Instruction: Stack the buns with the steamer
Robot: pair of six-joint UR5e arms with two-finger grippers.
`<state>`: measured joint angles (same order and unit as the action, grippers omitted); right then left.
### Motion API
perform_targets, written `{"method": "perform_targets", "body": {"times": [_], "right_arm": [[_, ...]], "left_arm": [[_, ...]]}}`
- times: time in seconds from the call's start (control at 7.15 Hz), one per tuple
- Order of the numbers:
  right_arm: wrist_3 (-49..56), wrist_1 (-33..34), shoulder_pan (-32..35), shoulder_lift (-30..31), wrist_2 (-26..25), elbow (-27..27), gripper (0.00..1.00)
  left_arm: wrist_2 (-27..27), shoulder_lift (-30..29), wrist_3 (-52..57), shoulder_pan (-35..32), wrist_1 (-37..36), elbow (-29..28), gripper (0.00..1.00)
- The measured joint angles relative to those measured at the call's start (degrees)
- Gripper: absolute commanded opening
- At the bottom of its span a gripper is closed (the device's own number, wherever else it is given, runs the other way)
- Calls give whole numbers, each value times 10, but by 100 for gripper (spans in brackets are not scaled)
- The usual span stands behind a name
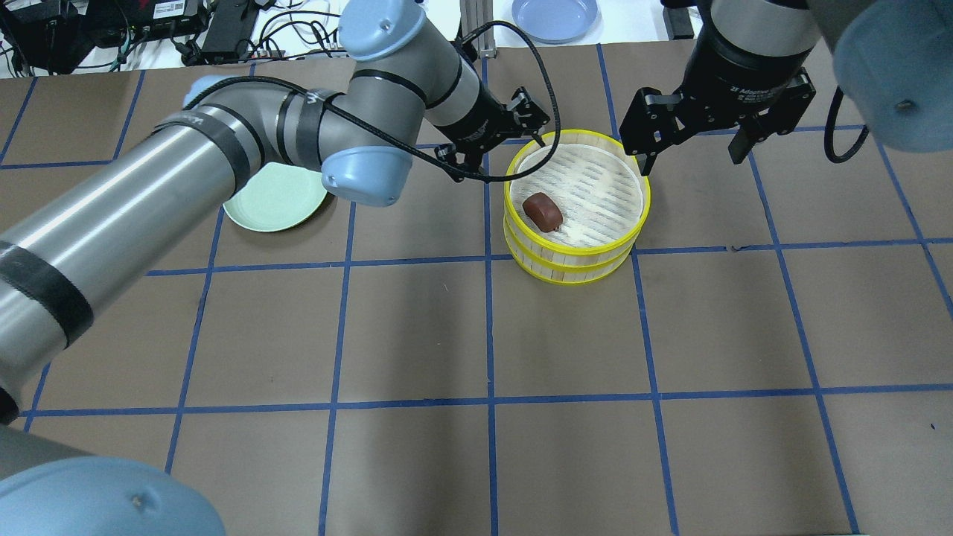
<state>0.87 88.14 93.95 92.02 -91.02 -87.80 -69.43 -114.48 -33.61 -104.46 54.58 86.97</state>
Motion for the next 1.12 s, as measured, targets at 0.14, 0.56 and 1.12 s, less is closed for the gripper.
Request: {"method": "perform_targets", "body": {"times": [0.14,0.56,1.12], "right_arm": [[0,0,0,0,0,0,100],[0,1,0,0,1,0,100],[-1,1,0,0,0,0,100]], "left_arm": [[-22,19,83,27,40,-6,100],[-139,86,199,98,143,-9,100],[-213,200,315,158,311,-5,100]]}}
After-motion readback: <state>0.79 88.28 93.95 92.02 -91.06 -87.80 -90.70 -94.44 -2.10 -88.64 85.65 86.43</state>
